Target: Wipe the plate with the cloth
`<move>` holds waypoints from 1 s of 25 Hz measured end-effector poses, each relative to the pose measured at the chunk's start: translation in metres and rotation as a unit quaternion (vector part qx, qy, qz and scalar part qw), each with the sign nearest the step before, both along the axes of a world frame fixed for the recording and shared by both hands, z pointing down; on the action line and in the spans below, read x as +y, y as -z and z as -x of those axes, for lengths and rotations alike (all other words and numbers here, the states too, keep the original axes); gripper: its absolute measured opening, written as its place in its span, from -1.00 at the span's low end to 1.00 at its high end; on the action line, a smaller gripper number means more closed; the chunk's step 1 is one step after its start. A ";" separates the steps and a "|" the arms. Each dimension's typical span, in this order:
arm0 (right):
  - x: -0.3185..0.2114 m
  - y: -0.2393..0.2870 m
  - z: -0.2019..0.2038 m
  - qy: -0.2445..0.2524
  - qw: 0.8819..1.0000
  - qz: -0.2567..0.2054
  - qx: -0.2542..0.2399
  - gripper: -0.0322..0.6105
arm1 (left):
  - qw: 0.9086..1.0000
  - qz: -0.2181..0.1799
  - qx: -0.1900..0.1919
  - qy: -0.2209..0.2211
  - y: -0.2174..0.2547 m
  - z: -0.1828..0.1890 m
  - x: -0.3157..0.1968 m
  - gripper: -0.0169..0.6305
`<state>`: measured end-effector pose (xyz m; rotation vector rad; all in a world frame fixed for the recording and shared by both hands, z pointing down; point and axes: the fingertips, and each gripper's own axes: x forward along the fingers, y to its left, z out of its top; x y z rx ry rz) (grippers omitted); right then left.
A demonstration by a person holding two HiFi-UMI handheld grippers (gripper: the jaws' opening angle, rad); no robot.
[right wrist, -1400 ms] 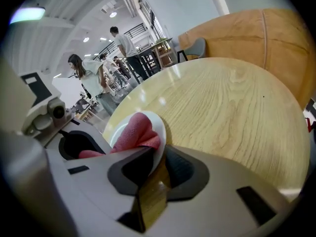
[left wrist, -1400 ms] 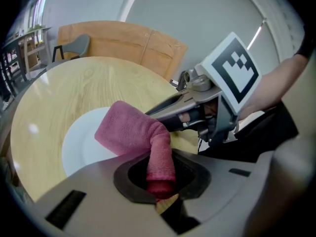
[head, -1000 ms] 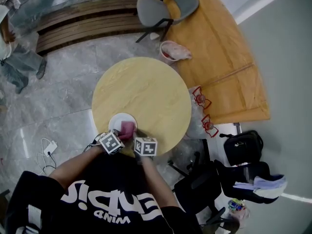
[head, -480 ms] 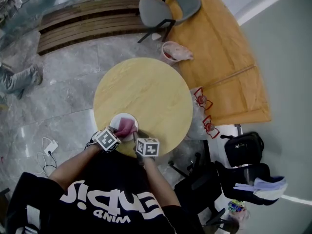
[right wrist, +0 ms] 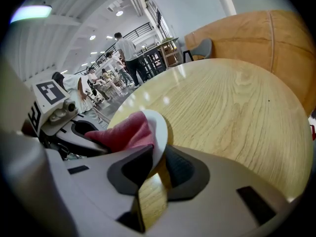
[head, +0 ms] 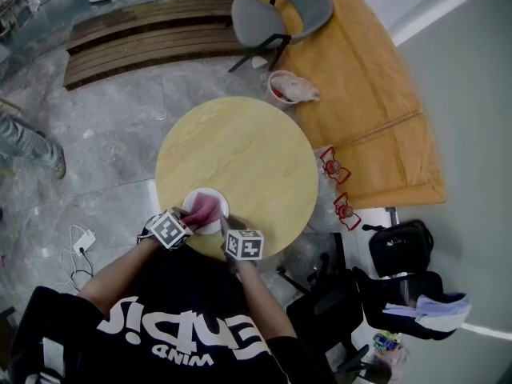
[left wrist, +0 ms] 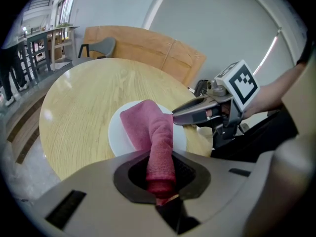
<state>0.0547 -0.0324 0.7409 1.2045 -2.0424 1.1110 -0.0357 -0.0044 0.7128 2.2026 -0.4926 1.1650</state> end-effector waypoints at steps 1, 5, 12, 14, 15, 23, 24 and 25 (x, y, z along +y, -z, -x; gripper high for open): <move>0.000 0.000 0.000 0.000 1.000 0.000 -0.001 -0.61 | 1.000 -0.003 -0.002 -0.001 0.000 0.001 -0.001 -0.79; 0.001 0.000 0.001 -0.001 1.000 -0.003 -0.002 -0.61 | 1.000 -0.002 -0.006 0.006 0.002 0.006 -0.003 -0.79; 0.000 -0.001 -0.001 -0.005 1.000 -0.004 -0.006 -0.61 | 0.999 -0.020 -0.014 0.030 0.000 0.017 -0.018 -0.79; 0.000 0.000 -0.002 -0.005 1.000 -0.005 -0.007 -0.61 | 0.999 -0.023 -0.014 0.033 0.003 0.019 -0.019 -0.79; 0.000 0.000 -0.002 -0.006 1.000 -0.006 -0.007 -0.61 | 0.999 -0.022 -0.015 0.034 0.006 0.020 -0.019 -0.79; 0.000 0.000 -0.002 -0.007 1.000 -0.008 -0.007 -0.61 | 0.998 -0.023 -0.014 0.053 0.004 0.029 -0.020 -0.79; 0.000 0.000 -0.001 -0.007 1.000 -0.008 -0.007 -0.61 | 0.998 -0.024 -0.012 0.054 0.005 0.029 -0.021 -0.79; 0.000 0.000 -0.001 -0.006 1.000 -0.008 -0.007 -0.61 | 0.998 -0.026 -0.010 0.056 0.005 0.029 -0.022 -0.79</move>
